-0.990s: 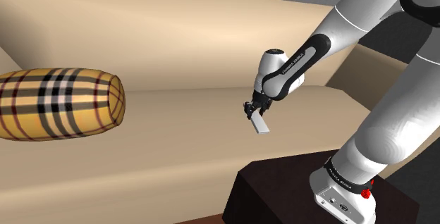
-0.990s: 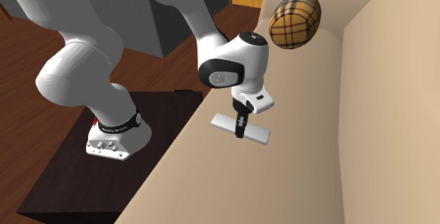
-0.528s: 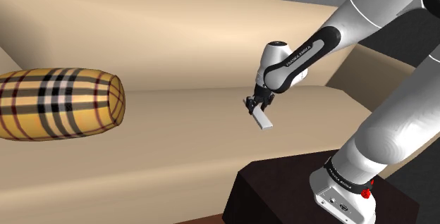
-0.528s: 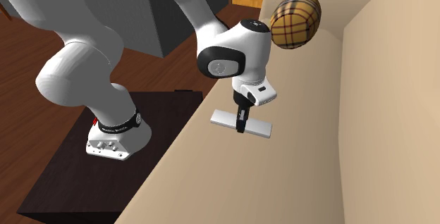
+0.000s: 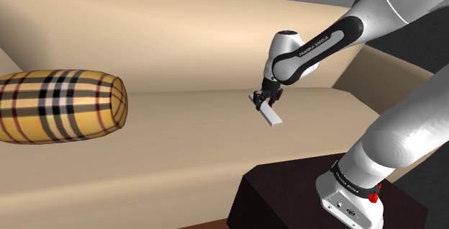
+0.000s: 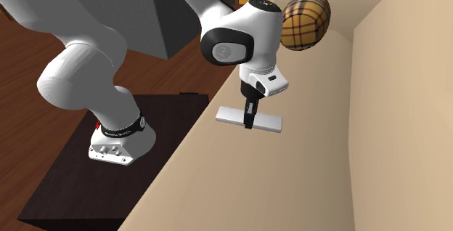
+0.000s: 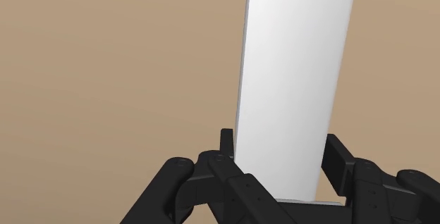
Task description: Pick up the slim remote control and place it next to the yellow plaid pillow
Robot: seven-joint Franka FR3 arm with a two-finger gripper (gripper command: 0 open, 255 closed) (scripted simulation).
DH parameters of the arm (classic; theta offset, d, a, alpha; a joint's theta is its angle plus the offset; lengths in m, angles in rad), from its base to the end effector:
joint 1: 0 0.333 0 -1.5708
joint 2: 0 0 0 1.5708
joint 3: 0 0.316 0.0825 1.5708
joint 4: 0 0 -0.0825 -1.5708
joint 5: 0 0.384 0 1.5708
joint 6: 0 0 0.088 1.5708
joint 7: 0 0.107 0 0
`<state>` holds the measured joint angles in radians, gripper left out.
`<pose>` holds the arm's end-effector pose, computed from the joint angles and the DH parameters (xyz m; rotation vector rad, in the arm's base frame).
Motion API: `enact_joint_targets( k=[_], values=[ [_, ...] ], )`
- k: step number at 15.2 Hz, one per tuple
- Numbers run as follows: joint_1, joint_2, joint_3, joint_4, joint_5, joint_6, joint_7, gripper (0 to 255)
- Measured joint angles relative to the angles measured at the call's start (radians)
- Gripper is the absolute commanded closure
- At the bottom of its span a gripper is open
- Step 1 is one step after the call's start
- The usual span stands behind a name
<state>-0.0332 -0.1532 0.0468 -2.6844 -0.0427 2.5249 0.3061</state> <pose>0.4083 0.0054 0.2829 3.0834 -0.4002 -0.0023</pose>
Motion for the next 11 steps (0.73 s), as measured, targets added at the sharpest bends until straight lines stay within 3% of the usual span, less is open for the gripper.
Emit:
enact_joint_targets(
  k=[11],
  values=[
    [0.005,-0.128,-0.004,0.051,0.015,-0.179,-0.016,255]
  ],
)
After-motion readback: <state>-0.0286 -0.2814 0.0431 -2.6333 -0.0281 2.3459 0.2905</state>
